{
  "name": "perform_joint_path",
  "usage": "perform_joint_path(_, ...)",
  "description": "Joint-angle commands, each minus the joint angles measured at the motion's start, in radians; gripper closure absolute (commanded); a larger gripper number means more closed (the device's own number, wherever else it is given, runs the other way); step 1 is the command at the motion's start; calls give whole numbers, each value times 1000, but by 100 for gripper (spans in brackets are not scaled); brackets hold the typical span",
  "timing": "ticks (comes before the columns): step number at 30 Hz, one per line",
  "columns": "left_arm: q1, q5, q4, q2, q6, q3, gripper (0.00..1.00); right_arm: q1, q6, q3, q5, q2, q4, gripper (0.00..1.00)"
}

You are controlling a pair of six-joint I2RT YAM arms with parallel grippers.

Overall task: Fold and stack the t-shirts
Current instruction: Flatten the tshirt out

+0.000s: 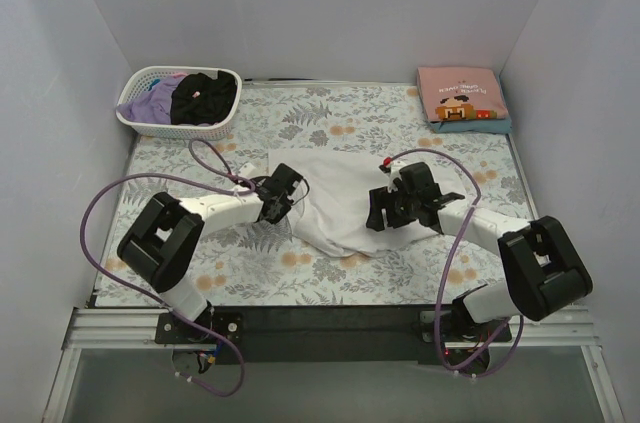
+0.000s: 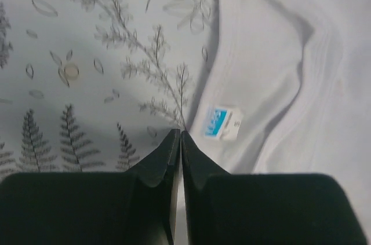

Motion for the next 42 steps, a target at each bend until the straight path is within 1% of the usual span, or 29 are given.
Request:
perform_joint_path(1,93,-29,-86,92,5,34,96,-14,-23,77,82,79,-66,24)
perform_joint_path(3,101,-35,-88,87,66,66,95,-33,-23,117,104,129,-85,24)
perform_joint_path(5,102,-29,-83,43,86,66,91,-67,-15,170,122,174,-106,24)
perform_joint_path(6,102,-17,-78,22,114,62,88,-80,-11,189,121,185,-115,24)
perform_joint_path(7,101,0,-66,-20,129,45,84,-96,-8,224,116,189,-137,27)
perform_joint_path(8,99,16,-62,-44,146,36,80,-97,-8,236,118,185,-148,27)
perform_joint_path(9,90,46,-58,-64,170,16,77,-94,-8,246,111,173,-157,28)
perform_joint_path(10,79,54,-58,-104,184,7,71,-90,-6,252,107,159,-163,29)
perform_joint_path(12,46,59,-63,-143,212,-12,64,-71,-23,258,102,96,-181,29)
perform_joint_path(13,36,63,-77,-167,218,-32,60,-41,-29,255,102,68,-180,29)
perform_joint_path(14,35,77,-78,-214,221,-45,53,-24,-37,240,98,10,-181,29)
perform_joint_path(16,35,79,-80,-267,244,-62,48,25,-61,217,75,-45,-175,30)
perform_joint_path(17,36,73,-86,-308,281,-69,43,40,-73,192,72,-92,-175,31)
perform_joint_path(18,38,60,-91,-327,304,-66,42,60,-84,177,72,-114,-177,32)
perform_joint_path(19,38,33,-113,-337,348,-58,41,102,-101,165,72,-149,-178,35)
perform_joint_path(21,52,2,-135,-368,400,-27,39,168,-113,126,67,-173,-183,37)
perform_joint_path(22,59,-22,-141,-377,466,-20,39,189,-121,115,68,-179,-181,39)
perform_joint_path(23,73,-35,-141,-383,494,-6,39,209,-123,105,72,-176,-181,41)
perform_joint_path(24,81,-49,-135,-400,525,-3,39,246,-123,95,75,-170,-183,45)
perform_joint_path(25,88,-85,-131,-405,549,0,39,261,-124,91,76,-153,-183,47)
perform_joint_path(26,99,-104,-126,-413,595,-3,39,278,-123,89,78,-144,-183,49)
perform_joint_path(28,107,-148,-100,-436,638,-15,39,318,-118,89,93,-110,-183,50)
perform_joint_path(29,107,-211,-89,-445,676,-26,39,329,-118,91,105,-96,-183,50)
perform_joint_path(32,107,-317,-57,-476,698,-85,39,358,-123,108,114,-44,-184,50)
perform_joint_path(35,107,-319,-28,-505,703,-128,39,384,-127,129,131,2,-181,50)
perform_joint_path(40,107,-354,-22,-517,709,-121,39,418,-132,161,173,99,-177,50)
perform_joint_path(42,107,-356,-22,-519,709,-122,39,441,-130,177,203,113,-177,50)
